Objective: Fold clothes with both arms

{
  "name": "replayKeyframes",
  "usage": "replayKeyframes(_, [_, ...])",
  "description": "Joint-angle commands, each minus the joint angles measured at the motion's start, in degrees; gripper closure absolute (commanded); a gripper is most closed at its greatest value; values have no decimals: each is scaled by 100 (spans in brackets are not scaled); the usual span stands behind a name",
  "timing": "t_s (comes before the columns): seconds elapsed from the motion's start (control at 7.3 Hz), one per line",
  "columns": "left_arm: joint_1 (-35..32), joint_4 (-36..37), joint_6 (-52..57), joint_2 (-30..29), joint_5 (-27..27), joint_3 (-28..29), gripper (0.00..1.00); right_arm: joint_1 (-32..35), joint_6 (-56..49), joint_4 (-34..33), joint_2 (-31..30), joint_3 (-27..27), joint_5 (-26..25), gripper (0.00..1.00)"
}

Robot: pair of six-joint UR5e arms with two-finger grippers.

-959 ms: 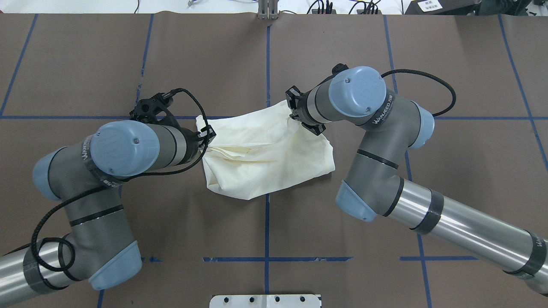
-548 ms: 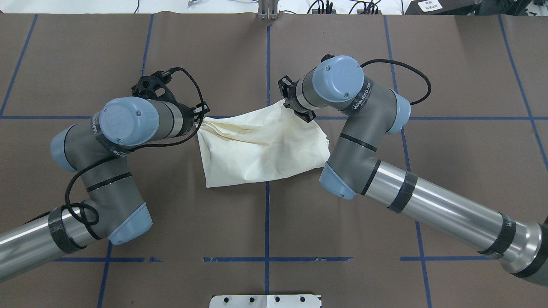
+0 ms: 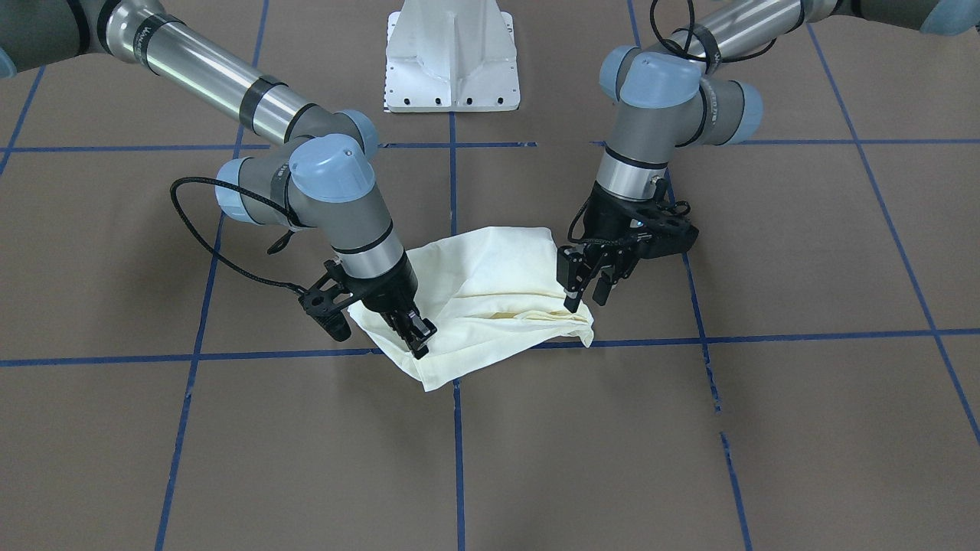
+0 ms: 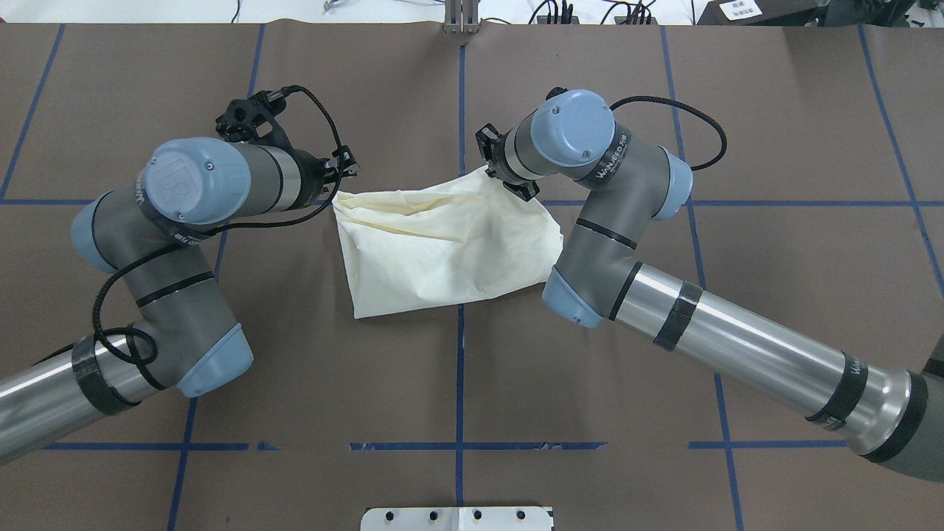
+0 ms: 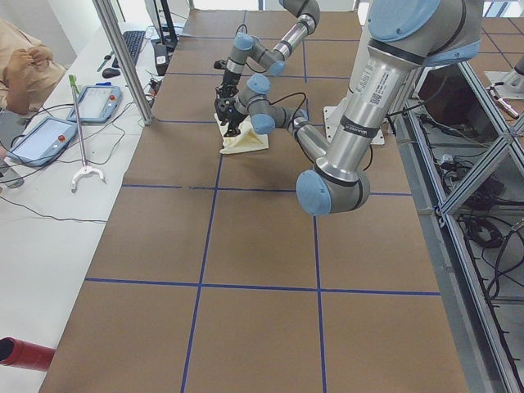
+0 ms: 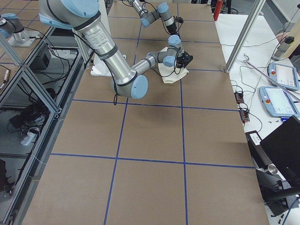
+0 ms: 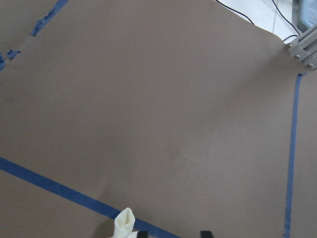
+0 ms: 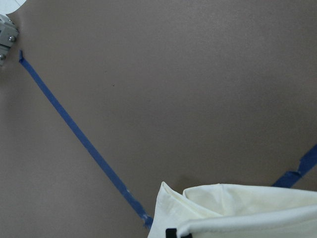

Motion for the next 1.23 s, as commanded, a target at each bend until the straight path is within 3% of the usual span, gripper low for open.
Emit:
replayKeyframes(0.0, [177,-73,-34,609,-170,-458,100,17,-2,9,5,-5,0,100])
replayKeyframes(0.27, [608,-284,-52,892,-117,-451,100,26,-2,9,5,-5,0,100])
replayKeyframes(0.55, [1012,-502,-341,876,-99,-425,100,43,7,9,14,4,0,100])
replayKeyframes(0.82, [1232,-1178,-439,832,-64,-355,100,96,16,0,58,47,87,100])
replayKeyframes(1.1, [1329,-1216,-614,744,84,-337,100,105,16,9,58,48,105,100])
